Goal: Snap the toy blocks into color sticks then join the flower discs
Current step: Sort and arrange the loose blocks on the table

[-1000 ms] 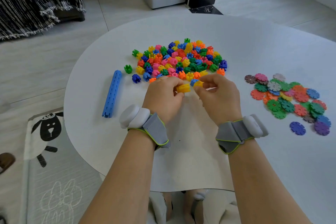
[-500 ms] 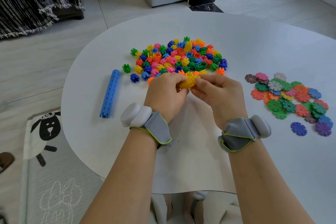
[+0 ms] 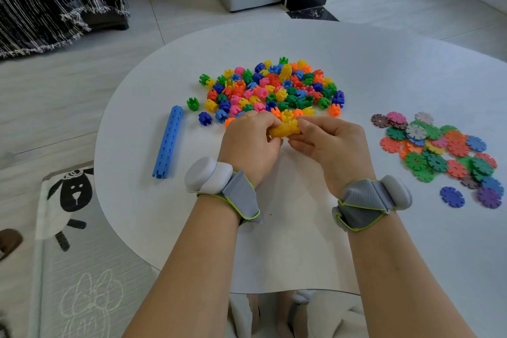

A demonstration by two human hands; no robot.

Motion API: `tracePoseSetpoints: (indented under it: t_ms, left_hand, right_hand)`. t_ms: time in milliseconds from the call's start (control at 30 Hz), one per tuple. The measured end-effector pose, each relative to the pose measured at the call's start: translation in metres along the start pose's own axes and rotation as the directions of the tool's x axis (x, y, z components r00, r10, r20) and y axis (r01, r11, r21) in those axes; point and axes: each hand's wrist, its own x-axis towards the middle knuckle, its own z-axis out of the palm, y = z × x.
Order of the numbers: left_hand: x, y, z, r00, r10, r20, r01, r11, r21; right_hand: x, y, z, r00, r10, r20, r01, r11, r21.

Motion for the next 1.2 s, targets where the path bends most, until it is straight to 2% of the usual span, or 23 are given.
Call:
tracePoseSetpoints:
  t_ms: [467, 867, 1067, 1200]
  left_hand:
    - [-0.0001, -0.0034, -0.0034, 1.000, -0.006, -0.023, 0.006, 1.000, -0.022]
    - [-0.0006, 0.0006, -0.0069, 1.000, -0.010, 0.008, 0.011, 0.997, -0.077]
    - [-0.0021, 0.0041, -0.0069, 1.000, -0.017, 0.008, 0.018, 0.996, -0.089]
    - [-0.0023, 0.0058, -0.0058, 1.000, -0.022, 0.015, 0.024, 0.988, -0.155]
  right_hand:
    - [0.0005, 0.0001, 0.0018, 0.996, -0.079, 0.042, 0.082, 0.993, -0.083]
    - [0.0004, 0.0006, 0.0008, 0.995, -0.088, 0.054, 0.090, 0.996, -0.025]
    - [0.0000, 0.0014, 0.0052, 0.996, -0.087, -0.008, 0.087, 0.995, 0.043]
    - [-0.0002, 0.0026, 0.0064, 0.994, -0.114, 0.002, 0.113, 0.993, 0.036]
